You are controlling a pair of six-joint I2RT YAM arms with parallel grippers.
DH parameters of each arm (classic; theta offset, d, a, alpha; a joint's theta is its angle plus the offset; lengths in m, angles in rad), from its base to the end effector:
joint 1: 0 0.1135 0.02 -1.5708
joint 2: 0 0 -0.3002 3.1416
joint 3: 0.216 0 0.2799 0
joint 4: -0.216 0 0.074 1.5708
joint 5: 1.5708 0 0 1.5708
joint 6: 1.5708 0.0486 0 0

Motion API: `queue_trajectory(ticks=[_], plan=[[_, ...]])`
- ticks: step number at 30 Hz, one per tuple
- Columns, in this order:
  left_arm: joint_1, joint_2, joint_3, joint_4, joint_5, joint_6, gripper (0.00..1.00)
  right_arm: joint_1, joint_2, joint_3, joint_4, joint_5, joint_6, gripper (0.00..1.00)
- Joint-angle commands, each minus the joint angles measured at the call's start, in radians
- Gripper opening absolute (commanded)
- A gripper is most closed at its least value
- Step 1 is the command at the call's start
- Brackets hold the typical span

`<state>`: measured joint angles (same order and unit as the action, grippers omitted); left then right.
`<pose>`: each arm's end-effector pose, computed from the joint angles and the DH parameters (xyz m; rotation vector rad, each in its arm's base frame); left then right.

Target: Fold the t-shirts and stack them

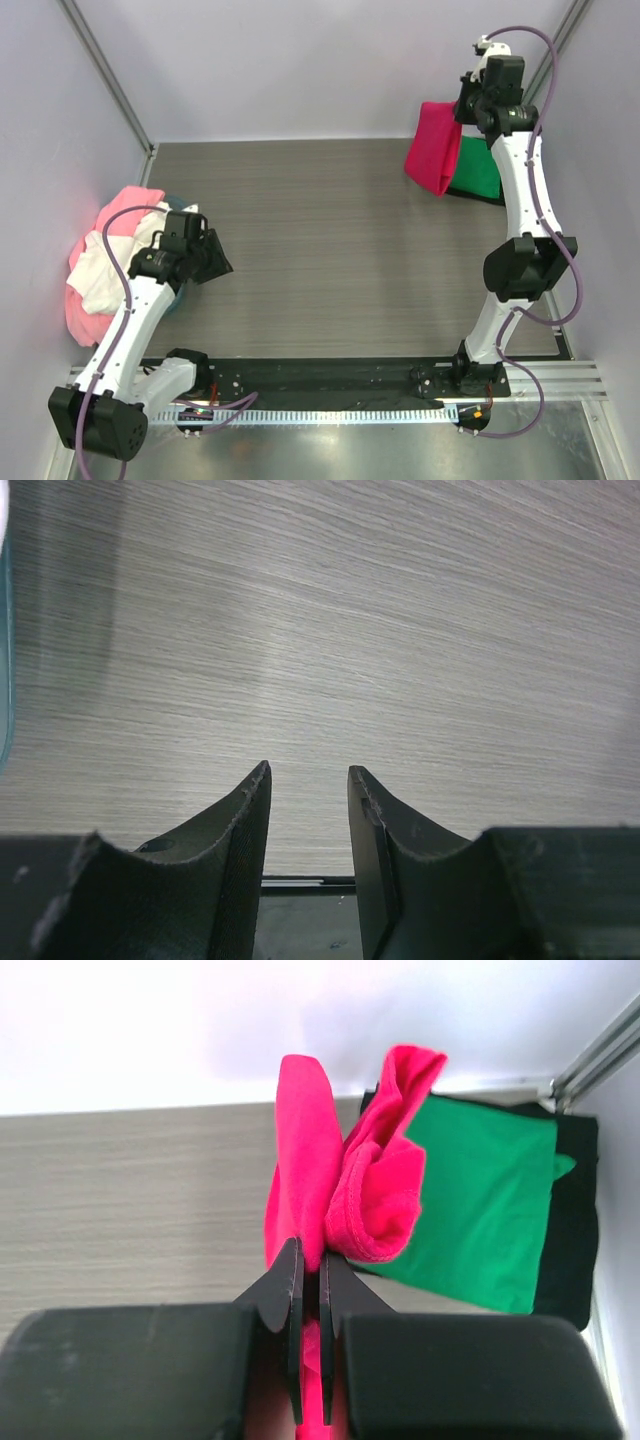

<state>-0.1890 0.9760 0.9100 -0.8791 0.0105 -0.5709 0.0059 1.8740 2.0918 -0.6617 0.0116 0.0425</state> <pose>0.1967 -0.0381 0.3046 -0.4789 2.5005 -0.3179 0.4743 0.0022 0.4650 0.0443 2.0142 0.0191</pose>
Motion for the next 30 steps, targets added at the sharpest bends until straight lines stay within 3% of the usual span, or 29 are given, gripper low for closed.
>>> queue_trajectory(ticks=[1, 21, 30], plan=[[0.017, 0.004, 0.001, 0.029, -0.001, 0.003, 0.38, -0.026, -0.016, 0.099, 0.039, -0.055, -0.026, 0.01], [0.017, 0.013, 0.0, 0.028, -0.003, 0.0, 0.36, -0.099, 0.106, 0.185, 0.036, -0.213, -0.036, 0.01], [0.017, 0.027, 0.0, 0.026, -0.003, 0.0, 0.35, -0.19, 0.154, 0.208, 0.062, -0.346, -0.038, 0.01]])
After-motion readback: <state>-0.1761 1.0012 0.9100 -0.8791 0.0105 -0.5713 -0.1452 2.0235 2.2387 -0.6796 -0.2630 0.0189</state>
